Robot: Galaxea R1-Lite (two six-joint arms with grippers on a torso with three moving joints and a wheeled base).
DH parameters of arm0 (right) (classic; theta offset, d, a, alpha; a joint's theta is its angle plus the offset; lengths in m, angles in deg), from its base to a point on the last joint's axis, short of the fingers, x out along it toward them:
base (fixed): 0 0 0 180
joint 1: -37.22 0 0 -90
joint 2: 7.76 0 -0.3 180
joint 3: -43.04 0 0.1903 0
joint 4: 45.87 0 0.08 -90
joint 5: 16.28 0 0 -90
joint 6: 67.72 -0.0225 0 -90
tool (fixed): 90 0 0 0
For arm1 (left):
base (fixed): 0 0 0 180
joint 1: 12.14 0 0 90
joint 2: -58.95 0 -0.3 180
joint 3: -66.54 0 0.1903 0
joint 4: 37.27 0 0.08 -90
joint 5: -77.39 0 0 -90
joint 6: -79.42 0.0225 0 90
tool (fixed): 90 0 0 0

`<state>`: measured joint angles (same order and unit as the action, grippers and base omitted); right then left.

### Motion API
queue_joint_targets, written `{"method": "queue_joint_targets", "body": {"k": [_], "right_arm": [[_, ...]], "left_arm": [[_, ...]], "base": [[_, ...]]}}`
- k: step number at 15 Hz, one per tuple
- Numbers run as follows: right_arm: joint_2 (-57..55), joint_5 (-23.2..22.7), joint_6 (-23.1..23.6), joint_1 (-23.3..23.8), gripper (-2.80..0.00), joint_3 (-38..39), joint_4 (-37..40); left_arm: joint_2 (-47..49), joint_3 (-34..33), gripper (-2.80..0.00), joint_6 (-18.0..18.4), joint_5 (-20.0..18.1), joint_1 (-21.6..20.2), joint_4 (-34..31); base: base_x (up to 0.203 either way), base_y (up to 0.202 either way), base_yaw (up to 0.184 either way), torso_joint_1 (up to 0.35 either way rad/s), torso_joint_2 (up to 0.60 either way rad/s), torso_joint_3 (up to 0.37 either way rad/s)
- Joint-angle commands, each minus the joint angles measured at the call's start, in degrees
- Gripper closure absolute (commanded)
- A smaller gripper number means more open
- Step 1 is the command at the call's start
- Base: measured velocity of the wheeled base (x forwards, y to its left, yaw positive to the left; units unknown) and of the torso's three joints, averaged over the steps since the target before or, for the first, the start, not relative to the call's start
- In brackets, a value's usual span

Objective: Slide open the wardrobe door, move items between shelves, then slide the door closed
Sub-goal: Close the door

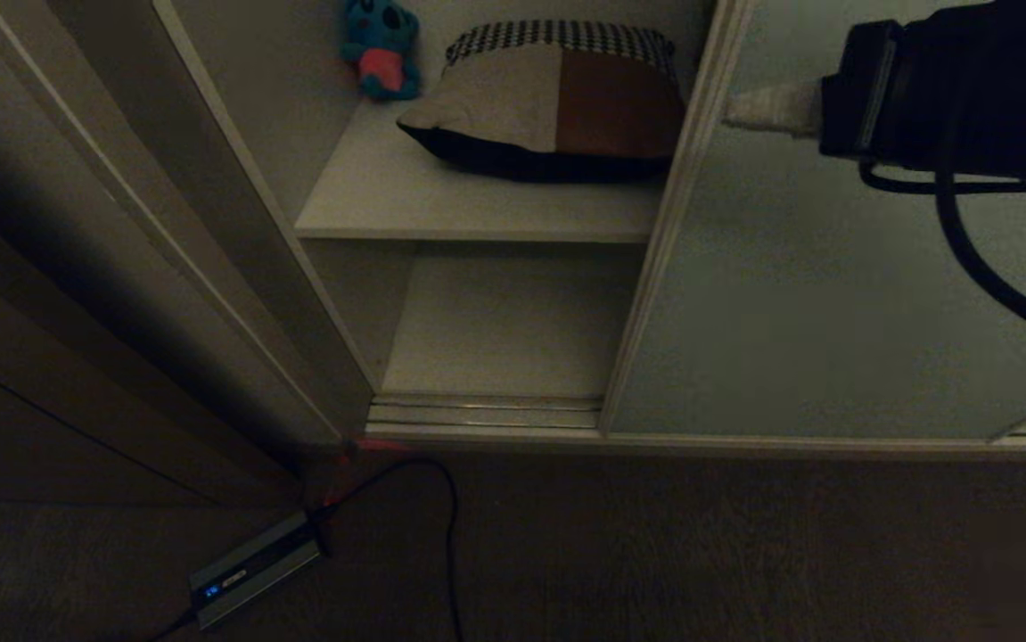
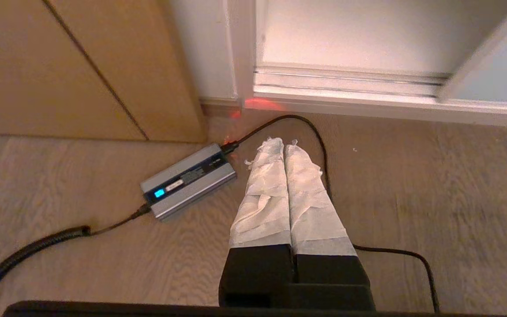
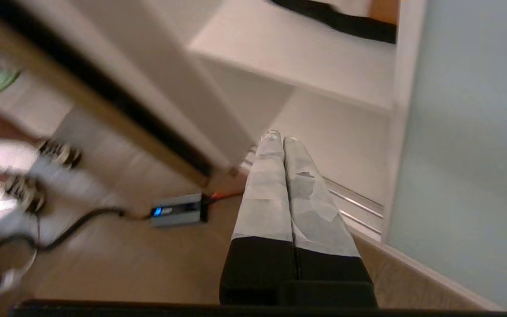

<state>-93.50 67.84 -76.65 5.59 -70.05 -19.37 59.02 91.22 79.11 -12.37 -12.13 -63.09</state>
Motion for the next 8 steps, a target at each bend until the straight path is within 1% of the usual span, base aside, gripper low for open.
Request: {"method": "queue_joint_targets", "body": {"k": [1,2,4,6,8], "right_arm": [[6.07,0.03,1.46,-1.53,0.00,3.61,0.07],[8.05,0.09,3.44,-1.57,0.00,6.34,0.05],[12.24,0.25,5.05,-0.38,0.00,11.58,0.07],[16.04,0.17,5.13,3.79,0.00,17.24,0.12],[21.77,0.07,5.17,6.72,0.00,24.10,0.50]], "left_arm": [[0.01,0.00,0.00,-0.05,0.02,0.00,-0.01],[0.01,0.00,0.00,-0.05,0.02,0.00,-0.01],[0.01,0.00,0.00,-0.05,0.02,0.00,-0.01],[0.01,0.00,0.00,-0.05,0.02,0.00,-0.01],[0.01,0.00,0.00,-0.05,0.02,0.00,-0.01]], "base": [[0.000,0.000,0.000,0.000,0.00,0.000],[0.000,0.000,0.000,0.000,0.00,0.000],[0.000,0.000,0.000,0.000,0.00,0.000],[0.000,0.000,0.000,0.000,0.00,0.000],[0.000,0.000,0.000,0.000,0.00,0.000]]}}
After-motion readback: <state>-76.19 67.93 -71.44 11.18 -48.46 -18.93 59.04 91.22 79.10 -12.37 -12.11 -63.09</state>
